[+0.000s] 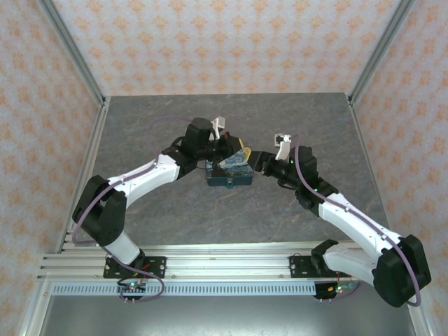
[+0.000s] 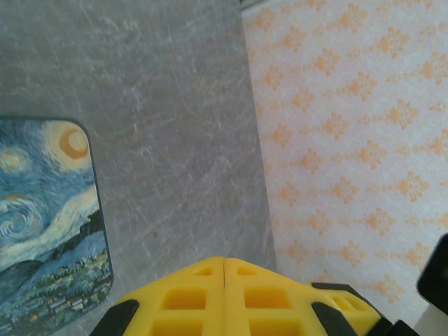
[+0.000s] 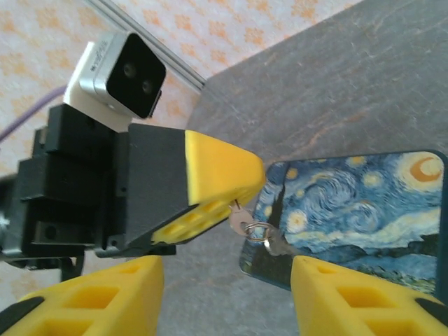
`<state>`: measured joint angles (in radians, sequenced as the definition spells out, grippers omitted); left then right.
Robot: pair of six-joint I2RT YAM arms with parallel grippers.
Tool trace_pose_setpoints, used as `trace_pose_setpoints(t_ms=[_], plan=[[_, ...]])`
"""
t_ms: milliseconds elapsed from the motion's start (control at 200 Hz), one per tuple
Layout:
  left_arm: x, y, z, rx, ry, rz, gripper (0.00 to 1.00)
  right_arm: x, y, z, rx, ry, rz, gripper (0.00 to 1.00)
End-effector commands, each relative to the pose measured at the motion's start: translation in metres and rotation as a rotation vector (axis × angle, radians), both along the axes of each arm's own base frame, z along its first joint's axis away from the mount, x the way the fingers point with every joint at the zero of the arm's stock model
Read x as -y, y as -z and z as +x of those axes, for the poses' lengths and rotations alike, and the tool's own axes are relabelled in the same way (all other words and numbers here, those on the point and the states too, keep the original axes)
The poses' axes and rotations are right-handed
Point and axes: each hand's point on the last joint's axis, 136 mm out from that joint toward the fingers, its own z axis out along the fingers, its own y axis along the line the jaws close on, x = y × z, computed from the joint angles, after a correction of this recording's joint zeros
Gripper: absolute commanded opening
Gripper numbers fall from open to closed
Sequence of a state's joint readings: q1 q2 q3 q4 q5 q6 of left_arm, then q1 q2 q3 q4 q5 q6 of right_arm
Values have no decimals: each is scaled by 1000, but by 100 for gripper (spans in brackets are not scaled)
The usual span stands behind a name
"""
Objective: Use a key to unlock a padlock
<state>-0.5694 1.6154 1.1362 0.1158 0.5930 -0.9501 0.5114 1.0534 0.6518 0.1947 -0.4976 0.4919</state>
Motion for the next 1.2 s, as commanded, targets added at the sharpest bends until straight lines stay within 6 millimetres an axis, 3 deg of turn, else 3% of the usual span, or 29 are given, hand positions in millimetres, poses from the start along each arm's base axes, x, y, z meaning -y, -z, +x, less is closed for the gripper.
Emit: trace_pose_setpoints(t_ms=[0, 220, 375, 606, 986, 1191], plan=[[9, -22, -4, 37, 58, -64, 0, 2, -1, 2, 34, -9, 1, 53], [-2, -44, -1, 248, 23, -67, 0, 11, -13, 26, -128, 106, 371, 55], [-23, -54, 11, 391, -86, -7, 0, 17, -28, 38, -243, 184, 662, 57], [-54, -73, 21, 511, -280, -47, 0, 31, -22, 55, -407, 332, 943, 55], [-58, -73, 31, 500, -354, -126, 0, -26, -39, 62, -472, 289, 1061, 53], [-56, -71, 31, 494, -346, -131, 0, -43, -54, 65, -467, 249, 1090, 51]])
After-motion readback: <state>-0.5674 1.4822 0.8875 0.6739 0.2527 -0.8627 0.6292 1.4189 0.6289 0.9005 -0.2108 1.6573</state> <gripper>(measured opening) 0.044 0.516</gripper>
